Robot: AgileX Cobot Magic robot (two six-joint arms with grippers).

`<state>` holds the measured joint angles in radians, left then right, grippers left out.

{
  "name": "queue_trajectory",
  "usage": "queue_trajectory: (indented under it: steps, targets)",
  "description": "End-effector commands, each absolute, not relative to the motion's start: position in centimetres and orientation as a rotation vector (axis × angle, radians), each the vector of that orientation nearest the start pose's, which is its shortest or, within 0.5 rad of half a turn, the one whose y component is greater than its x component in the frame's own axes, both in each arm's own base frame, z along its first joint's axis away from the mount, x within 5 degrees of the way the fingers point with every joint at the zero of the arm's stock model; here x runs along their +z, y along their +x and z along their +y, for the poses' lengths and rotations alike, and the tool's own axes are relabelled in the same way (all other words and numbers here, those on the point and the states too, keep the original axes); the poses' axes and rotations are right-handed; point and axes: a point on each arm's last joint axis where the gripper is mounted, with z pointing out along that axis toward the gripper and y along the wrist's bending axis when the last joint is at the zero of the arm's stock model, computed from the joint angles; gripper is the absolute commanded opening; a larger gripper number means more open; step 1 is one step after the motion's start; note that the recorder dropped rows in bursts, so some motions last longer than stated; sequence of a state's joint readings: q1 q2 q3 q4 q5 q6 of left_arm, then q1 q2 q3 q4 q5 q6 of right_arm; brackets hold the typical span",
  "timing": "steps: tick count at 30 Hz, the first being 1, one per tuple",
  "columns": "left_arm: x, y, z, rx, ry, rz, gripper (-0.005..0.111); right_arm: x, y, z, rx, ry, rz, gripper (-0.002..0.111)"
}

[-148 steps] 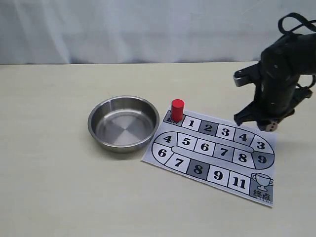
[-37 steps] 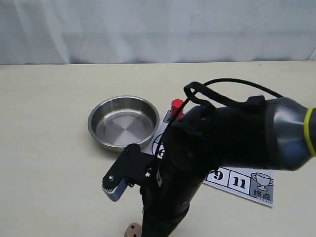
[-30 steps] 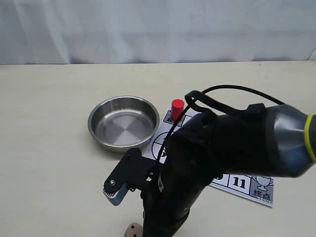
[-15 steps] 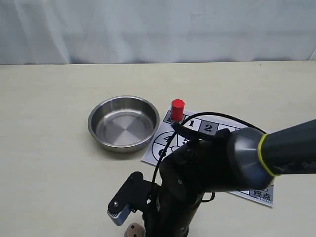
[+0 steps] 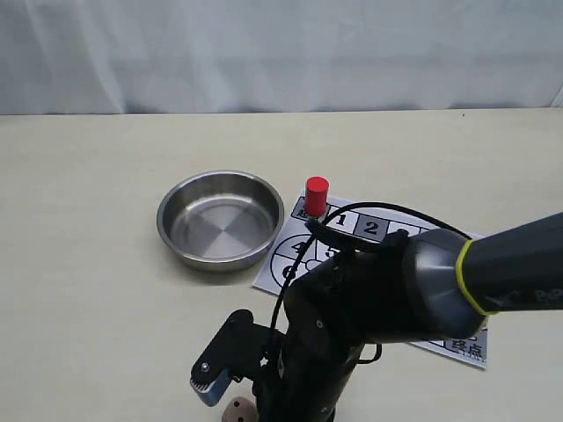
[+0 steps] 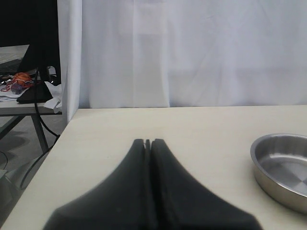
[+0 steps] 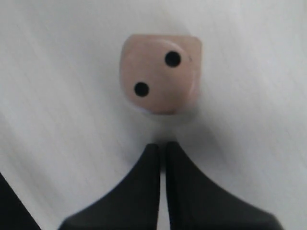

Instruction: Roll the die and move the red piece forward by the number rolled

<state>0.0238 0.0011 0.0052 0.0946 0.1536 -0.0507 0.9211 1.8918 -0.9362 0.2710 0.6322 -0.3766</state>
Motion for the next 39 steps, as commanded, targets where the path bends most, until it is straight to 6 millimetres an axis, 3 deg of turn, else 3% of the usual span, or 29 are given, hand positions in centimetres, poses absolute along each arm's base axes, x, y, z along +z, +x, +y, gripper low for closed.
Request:
queue_trajectory:
  steps: [1, 9, 12, 15, 21, 24, 31, 34, 39]
  targets:
    - [20.0, 5.6, 0.3, 0.059, 0.003, 1.625, 0.0, 11.3, 17.8, 25.9, 0.28, -1.612, 2.65, 0.004]
    - [20.0, 5.6, 0.3, 0.059, 0.003, 1.625, 0.0, 12.5, 18.9, 25.7, 0.088, -1.578, 2.716, 0.004]
    - [20.0, 5.6, 0.3, 0.059, 0.002, 1.627, 0.0, 13.2, 19.8, 25.4, -0.027, -1.567, 2.72, 0.004]
    - [20.0, 5.6, 0.3, 0.059, 0.002, 1.627, 0.0, 14.1, 21.1, 24.9, -0.03, -1.483, 2.735, 0.004]
    - [20.0, 5.6, 0.3, 0.059, 0.002, 1.627, 0.0, 16.3, 25.1, 22.2, 0.018, -1.216, 2.766, 0.004]
    - [20.0, 5.6, 0.3, 0.059, 0.002, 1.627, 0.0, 17.3, 27.6, 20.5, 0.068, -0.971, 2.749, 0.004]
    - [20.0, 5.6, 0.3, 0.059, 0.002, 1.627, 0.0, 18.1, 31.3, 18.1, 0.137, -0.69, 2.616, 0.005]
    - [20.0, 5.6, 0.3, 0.059, 0.002, 1.627, 0.0, 18.5, 32.5, 17.6, 0.167, -0.618, 2.535, 0.016]
    - [20.0, 5.6, 0.3, 0.059, 0.002, 1.627, 0.0, 18.9, 34.2, 17.2, 0.235, -0.466, 2.416, 0.046]
